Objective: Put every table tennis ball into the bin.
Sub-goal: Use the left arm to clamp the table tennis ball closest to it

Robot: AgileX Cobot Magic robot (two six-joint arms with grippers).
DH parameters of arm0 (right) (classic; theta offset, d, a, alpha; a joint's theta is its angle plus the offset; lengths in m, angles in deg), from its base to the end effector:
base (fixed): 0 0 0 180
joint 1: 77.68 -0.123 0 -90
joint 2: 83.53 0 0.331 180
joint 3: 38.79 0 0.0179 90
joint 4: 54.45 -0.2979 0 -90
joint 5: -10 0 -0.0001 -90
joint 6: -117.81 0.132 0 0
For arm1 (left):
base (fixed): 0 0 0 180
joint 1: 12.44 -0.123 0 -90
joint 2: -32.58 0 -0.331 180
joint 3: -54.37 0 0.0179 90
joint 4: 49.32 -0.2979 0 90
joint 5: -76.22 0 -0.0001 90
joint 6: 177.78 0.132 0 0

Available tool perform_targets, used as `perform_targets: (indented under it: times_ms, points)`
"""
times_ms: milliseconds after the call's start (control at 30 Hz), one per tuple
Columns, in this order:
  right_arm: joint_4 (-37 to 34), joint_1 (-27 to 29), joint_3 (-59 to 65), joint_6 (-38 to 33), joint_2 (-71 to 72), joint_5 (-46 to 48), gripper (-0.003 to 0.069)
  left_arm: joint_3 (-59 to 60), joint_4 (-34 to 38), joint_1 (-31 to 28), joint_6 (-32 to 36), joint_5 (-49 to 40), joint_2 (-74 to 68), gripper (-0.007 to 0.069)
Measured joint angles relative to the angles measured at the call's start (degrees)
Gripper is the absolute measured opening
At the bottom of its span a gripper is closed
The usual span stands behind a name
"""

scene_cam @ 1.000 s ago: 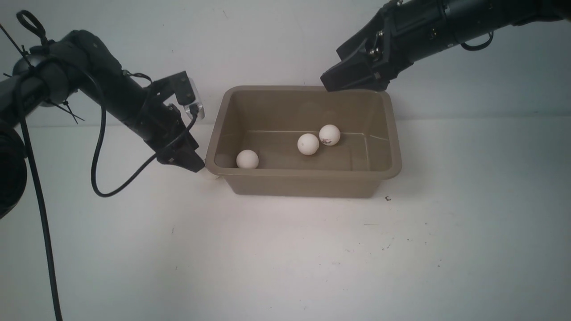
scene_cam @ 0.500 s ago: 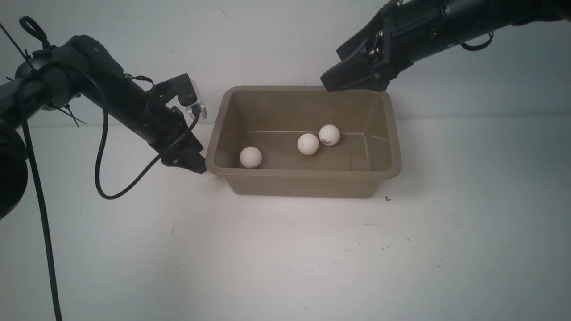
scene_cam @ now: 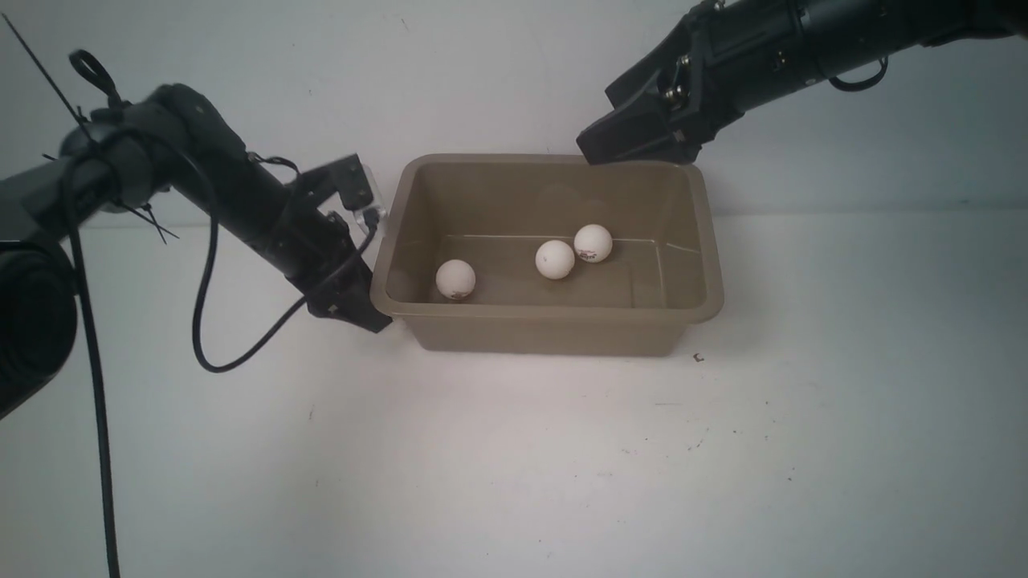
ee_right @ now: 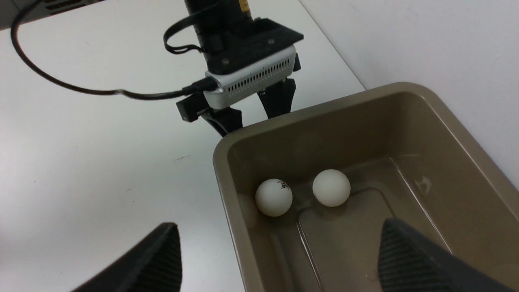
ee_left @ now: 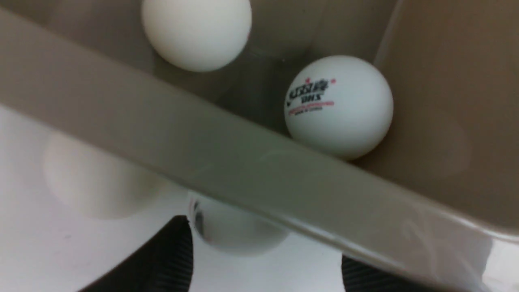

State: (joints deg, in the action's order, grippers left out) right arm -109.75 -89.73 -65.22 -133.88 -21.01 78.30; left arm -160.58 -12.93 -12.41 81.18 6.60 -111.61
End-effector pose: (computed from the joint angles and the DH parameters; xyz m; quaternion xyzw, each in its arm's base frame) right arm 0.4663 0.2027 0.3584 -0.5135 0.7100 0.3158 0.3640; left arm 0.5660 -0.0737 0.1262 0.5225 0.8004 -0.2208 0.1940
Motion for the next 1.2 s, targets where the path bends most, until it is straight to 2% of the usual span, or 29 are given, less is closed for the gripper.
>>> perform_targets:
  times_ms: [133,300,333,433,533,600,767,867,967,1133,1200]
  points:
    - [0.00,0.00,0.00,0.00,0.00,0.00,0.0588,0.00,-0.85,0.05,-0.83,0.16,-1.04,0.0426]
    - [0.00,0.00,0.00,0.00,0.00,0.00,0.0588,0.00,-1.64,0.05,-2.54,0.57,-1.11,0.0280]
    - [0.00,0.00,0.00,0.00,0.00,0.00,0.0588,0.00,-1.64,0.05,-2.59,0.63,-1.11,0.0191]
    - [0.00,0.00,0.00,0.00,0.00,0.00,0.0588,0.00,-1.37,0.05,-2.59,0.63,-1.11,0.0056]
    - [0.00,0.00,0.00,0.00,0.00,0.00,0.0588,0.00,-1.31,0.05,-2.59,0.68,-1.11,0.0004]
    - [0.00,0.00,0.00,0.00,0.00,0.00,0.0588,0.00,-2.53,0.05,-2.59,0.68,-1.11,-0.0004]
    - [0.00,0.00,0.00,0.00,0.00,0.00,0.0588,0.00,-5.12,0.05,-3.63,0.68,-1.11,-0.0004]
    - [0.00,0.00,0.00,0.00,0.00,0.00,0.0588,0.00,-5.36,0.05,-4.56,0.68,-1.11,0.0023]
    - [0.00,0.00,0.00,0.00,0.00,0.00,0.0588,0.00,-5.36,0.05,-5.58,0.68,-0.99,0.0101]
    - [0.00,0.00,0.00,0.00,0.00,0.00,0.0588,0.00,-4.57,0.05,-5.97,0.68,0.99,0.0341]
    - [0.00,0.00,0.00,0.00,0.00,0.00,0.0588,0.00,-3.83,0.05,-6.25,0.68,1.46,0.0388]
